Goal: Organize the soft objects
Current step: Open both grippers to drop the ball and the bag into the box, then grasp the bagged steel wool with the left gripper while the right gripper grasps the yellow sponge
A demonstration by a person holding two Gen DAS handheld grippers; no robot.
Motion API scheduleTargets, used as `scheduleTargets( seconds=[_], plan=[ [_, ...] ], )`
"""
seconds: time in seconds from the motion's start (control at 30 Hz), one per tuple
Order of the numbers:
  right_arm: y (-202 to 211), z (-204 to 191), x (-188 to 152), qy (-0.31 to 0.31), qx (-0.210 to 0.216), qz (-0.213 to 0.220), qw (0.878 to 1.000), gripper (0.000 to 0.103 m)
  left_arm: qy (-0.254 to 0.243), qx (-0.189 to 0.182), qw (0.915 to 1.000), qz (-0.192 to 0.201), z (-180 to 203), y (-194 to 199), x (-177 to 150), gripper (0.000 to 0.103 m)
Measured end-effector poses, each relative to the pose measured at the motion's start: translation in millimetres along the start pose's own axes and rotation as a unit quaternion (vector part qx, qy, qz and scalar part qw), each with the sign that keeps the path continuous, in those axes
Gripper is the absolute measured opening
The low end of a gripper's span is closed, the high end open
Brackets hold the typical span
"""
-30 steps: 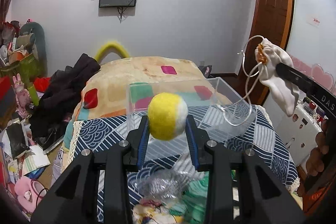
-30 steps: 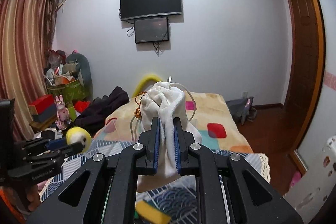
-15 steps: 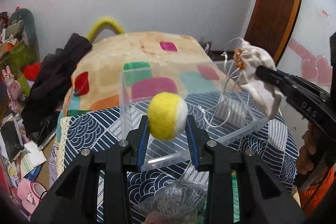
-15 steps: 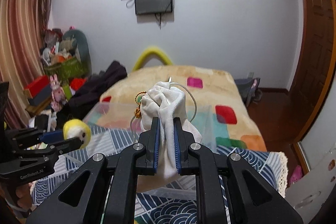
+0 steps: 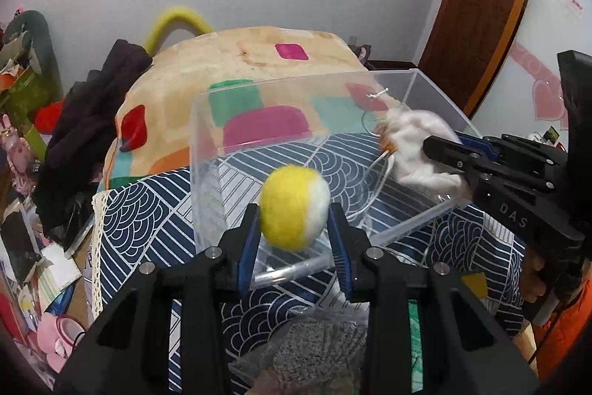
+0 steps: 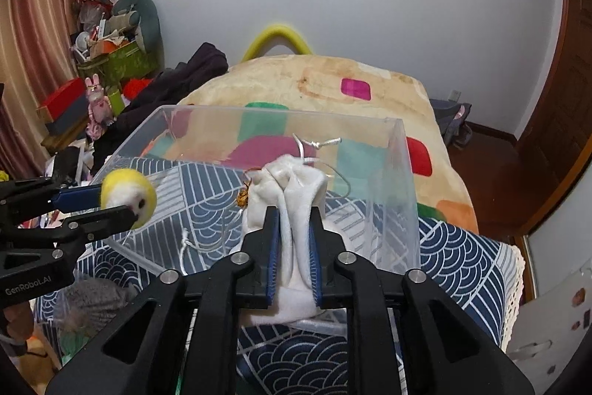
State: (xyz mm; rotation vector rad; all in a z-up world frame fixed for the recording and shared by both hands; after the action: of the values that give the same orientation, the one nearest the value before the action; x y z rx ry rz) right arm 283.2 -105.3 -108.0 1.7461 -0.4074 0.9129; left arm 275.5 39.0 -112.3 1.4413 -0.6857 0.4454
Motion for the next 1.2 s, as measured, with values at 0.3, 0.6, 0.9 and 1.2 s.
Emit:
scheduleTargets(
  seconds=[0.3, 0.6, 0.9, 1.2],
  plan=[
    [28.6, -7.4, 6.5, 0.016, 0.008, 0.042, 0.999, 0.048, -0.005, 0.015, 0.9993, 0.034, 1.0, 31.4, 7.3, 0.062],
    [73.7, -16.9, 8.6, 0.008, 0.039, 0.098, 0.994, 0.059, -0.04, 0.052, 0.995, 0.075, 10.2, 74.7, -6.0, 0.09],
    [78.3, -7.0, -27.4, 0.007, 0.026, 0.091, 0.995, 0.061, -0.025, 0.045, 0.9973, 0.052, -0.8, 66.2, -45.3, 0.092],
    [47.4, 3.7, -73.7, -0.017, 0.025, 0.025, 0.999, 0.061, -0.041, 0.045, 0.9981, 0.01, 1.9, 35.3, -86.3, 0.092]
  ],
)
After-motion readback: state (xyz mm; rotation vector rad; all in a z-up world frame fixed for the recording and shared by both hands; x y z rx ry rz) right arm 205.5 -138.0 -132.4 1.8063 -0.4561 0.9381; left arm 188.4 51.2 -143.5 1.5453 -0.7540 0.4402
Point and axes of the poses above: each gripper's, at about its wrist camera, not at the fingertips, and y roughly against the way its jaws point, z to its right, x to its top, the point moved 8 cm from there along -y, roughly the way its jaws point, and after that the axes turned 11 degrees about -y, right-handed, at the moved point
